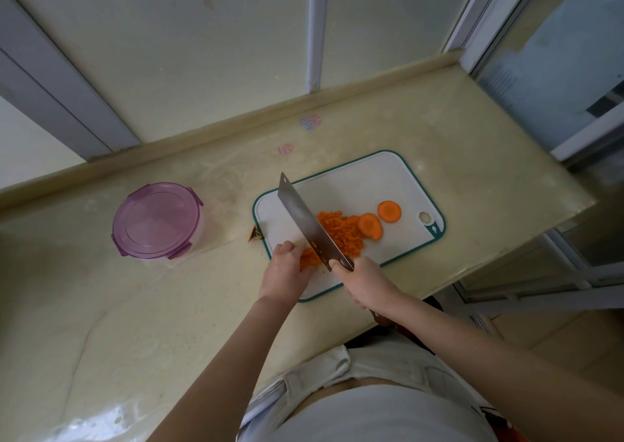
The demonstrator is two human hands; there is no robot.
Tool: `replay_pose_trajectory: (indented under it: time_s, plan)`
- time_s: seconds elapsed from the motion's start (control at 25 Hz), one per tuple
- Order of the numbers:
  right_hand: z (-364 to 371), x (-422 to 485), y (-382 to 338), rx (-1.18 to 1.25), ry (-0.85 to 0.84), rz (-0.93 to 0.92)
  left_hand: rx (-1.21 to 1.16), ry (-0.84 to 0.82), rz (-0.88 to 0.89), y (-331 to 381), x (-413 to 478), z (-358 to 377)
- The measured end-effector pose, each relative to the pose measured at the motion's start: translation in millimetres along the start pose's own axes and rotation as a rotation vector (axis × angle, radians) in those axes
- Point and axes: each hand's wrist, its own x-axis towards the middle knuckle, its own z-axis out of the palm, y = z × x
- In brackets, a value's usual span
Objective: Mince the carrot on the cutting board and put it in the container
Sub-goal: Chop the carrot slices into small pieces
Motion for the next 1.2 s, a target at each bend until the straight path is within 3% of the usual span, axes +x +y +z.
replay_pose_trajectory:
  time_s: [0.52,1.0,1.2]
  plan:
    - [16.9,9.6,-0.1,-0.198,0.046,-0.016,-0.008,0.013,-0.016,0.2,5.4,6.0]
    - [0.3,15.2,-1.4,-0.175,-0.022,-0.109,-0.008,0.034,-0.019,5.3,-0.2,2.7]
    - [-0.5,10.7,-1.6,-0.170,0.051,-0.143,-0.039,0.053,-0.050,3.0,-2.3,7.7]
